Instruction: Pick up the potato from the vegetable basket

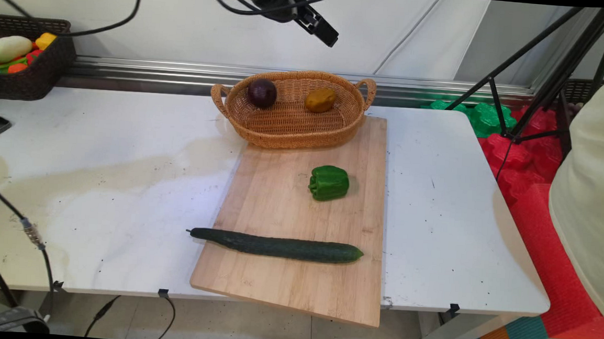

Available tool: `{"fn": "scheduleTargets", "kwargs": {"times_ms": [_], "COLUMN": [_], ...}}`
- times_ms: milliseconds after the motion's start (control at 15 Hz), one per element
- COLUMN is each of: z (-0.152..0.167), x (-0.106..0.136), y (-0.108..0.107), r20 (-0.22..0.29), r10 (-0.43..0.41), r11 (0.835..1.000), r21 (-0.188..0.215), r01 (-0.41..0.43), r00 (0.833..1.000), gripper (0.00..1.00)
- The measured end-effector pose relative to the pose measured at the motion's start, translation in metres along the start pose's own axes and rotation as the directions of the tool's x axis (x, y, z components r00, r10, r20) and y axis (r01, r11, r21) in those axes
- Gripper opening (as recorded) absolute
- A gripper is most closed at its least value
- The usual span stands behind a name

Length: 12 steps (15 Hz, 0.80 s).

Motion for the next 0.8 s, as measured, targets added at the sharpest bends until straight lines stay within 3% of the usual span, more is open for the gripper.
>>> {"fn": "scheduleTargets", "kwargs": {"times_ms": [467,800], "z": [0.057,0.111], "x": [0.009,0.0], "y": [-0.014,-0.025], "r20": [0.075,0.156], "r10": [-0.012,0.016], "r11": [0.999,0.999], "r21": [0.034,0.029], "r01": [0.009,-0.02], "r00": [0.997,0.988], "gripper": [1.0,1.0]}}
